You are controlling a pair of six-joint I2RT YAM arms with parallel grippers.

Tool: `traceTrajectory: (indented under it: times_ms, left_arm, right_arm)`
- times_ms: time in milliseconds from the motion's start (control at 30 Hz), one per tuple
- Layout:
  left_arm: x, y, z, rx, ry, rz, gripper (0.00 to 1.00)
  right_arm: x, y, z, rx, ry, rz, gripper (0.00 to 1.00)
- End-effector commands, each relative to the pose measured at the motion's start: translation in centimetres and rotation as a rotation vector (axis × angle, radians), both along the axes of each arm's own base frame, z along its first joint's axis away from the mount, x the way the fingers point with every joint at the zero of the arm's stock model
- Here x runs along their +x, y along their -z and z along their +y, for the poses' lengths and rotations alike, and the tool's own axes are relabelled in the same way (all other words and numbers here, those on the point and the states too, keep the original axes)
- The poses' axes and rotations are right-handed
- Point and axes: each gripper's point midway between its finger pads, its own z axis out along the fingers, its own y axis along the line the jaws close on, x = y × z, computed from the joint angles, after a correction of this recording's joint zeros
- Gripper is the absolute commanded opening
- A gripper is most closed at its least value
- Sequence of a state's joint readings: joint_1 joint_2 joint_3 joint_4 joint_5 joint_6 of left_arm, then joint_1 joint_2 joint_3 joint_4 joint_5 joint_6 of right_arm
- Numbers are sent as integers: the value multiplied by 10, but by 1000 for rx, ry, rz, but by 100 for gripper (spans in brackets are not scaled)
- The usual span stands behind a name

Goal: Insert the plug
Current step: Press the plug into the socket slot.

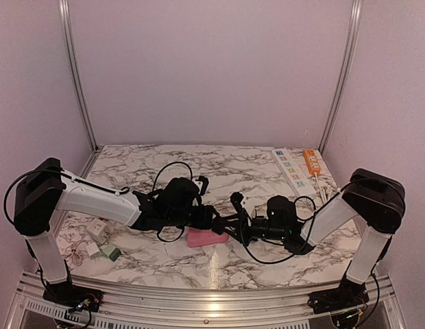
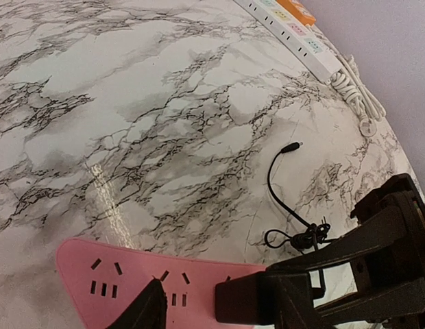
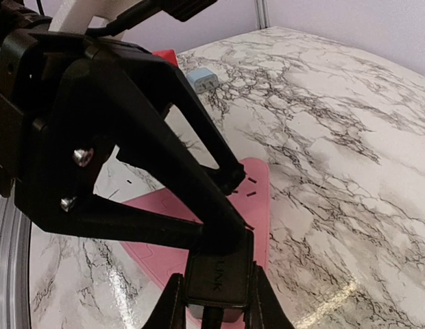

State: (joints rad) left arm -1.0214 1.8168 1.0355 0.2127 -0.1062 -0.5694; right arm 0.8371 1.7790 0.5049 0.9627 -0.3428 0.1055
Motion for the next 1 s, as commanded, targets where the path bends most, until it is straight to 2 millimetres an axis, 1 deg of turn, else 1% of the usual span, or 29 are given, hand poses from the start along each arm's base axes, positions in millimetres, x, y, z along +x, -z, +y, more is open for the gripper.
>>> traceTrajectory:
  times_ms: [0, 100, 233, 400, 533, 600, 700, 767, 833, 967]
  left_arm:
    - [-17, 35, 22, 108, 25, 78, 52]
    - [-19, 36, 21, 104, 32, 86, 50]
    - [-24, 38, 22, 98, 43, 99, 41]
    - [-28, 36, 23, 91, 55, 103, 40]
    - [-31, 37, 22, 91, 64, 106, 39]
    - [-32, 38, 22, 93, 67, 108, 38]
    - [-32, 38, 22, 90, 64, 107, 39]
    - [-30, 35, 23, 90, 55, 95, 43]
    - [-25, 27, 23, 85, 42, 71, 48]
    - [-13, 0, 23, 74, 11, 3, 67]
  right_arm:
    - [-31, 70, -14, -186, -23, 193, 0]
    - [-34, 76, -16, -204, -20, 207, 0]
    - [-36, 86, -17, -247, -17, 222, 0]
    - [-45, 92, -19, -255, 0, 258, 0]
    - [-54, 104, -18, -289, -10, 272, 0]
    - [-53, 108, -19, -303, -1, 278, 0]
    - [-50, 106, -19, -300, 11, 272, 0]
    - [-49, 104, -19, -299, 12, 268, 0]
    - [-47, 100, -18, -297, 17, 260, 0]
    - [-42, 90, -15, -288, 28, 236, 0]
